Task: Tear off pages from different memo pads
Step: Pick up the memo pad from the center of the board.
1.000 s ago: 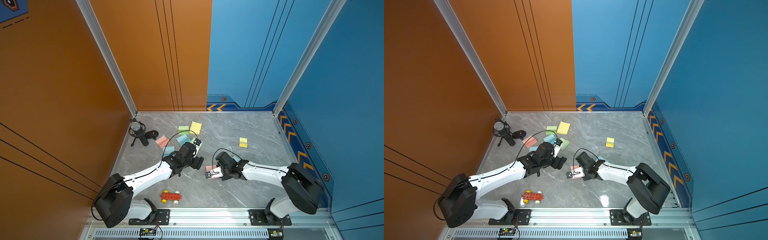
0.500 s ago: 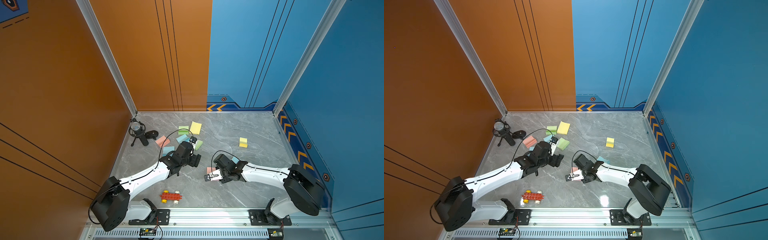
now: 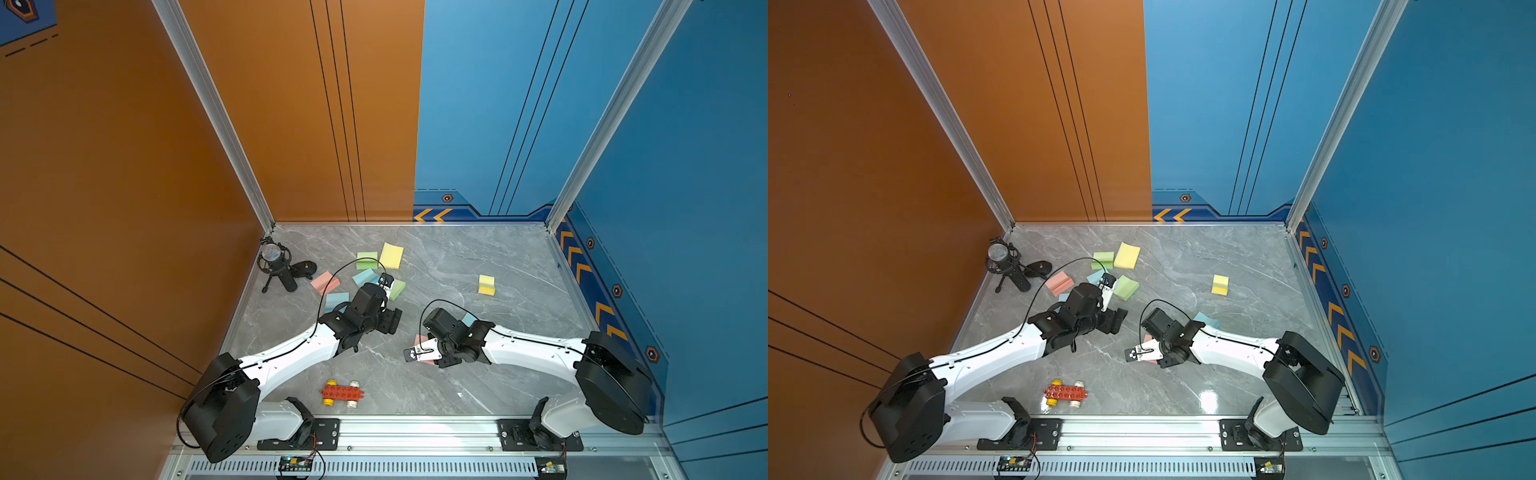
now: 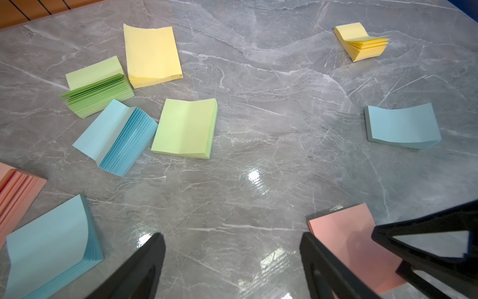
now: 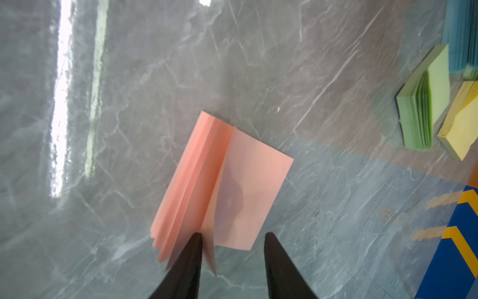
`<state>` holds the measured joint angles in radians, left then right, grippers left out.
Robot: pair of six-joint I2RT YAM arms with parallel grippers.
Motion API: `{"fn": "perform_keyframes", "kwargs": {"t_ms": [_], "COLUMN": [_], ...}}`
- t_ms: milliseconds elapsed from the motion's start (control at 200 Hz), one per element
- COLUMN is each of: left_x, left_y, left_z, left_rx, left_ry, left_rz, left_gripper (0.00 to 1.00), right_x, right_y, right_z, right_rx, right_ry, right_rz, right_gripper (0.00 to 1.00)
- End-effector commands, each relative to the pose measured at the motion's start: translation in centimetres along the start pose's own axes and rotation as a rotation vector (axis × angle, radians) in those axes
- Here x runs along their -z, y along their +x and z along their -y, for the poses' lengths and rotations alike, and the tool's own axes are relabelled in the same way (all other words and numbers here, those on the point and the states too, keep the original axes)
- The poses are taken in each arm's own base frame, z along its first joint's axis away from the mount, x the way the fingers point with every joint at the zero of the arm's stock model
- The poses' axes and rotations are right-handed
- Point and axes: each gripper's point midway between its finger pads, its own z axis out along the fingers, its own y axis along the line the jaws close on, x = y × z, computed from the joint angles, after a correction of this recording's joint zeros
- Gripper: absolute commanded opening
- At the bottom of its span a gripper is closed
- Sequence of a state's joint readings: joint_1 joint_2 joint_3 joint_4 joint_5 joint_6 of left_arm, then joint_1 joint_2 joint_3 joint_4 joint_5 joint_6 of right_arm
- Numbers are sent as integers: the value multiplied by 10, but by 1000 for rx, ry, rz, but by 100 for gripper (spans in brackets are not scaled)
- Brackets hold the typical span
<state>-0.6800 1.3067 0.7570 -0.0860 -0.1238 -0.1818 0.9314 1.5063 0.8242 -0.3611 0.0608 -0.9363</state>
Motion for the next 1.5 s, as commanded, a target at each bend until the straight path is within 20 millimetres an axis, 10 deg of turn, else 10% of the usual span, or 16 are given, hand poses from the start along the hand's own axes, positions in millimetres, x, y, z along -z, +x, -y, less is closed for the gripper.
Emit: {"fn": "perform_keyframes", "kwargs": {"t_ms": [0, 380, 701, 1496], "left_x": [4, 5, 8, 60], "left_y": [1, 1, 0, -21], "left_z": [-8, -9, -9, 57], "left_rx": [17, 18, 16, -98], "left_ry": [-25, -28, -27, 270], "left_rz": [10, 13, 22, 279], "left_gripper": [85, 85, 85, 96], "right_x": [3, -12, -6, 154], "right_y": [-3, -10, -8, 5], "right_z": [-2, -2, 13, 69], "right_rx": [-29, -43, -16, -342], "right_ry": [-10, 18, 95, 138], "right_rz": [-19, -65, -80, 191], "right_gripper": [42, 39, 0, 0]}}
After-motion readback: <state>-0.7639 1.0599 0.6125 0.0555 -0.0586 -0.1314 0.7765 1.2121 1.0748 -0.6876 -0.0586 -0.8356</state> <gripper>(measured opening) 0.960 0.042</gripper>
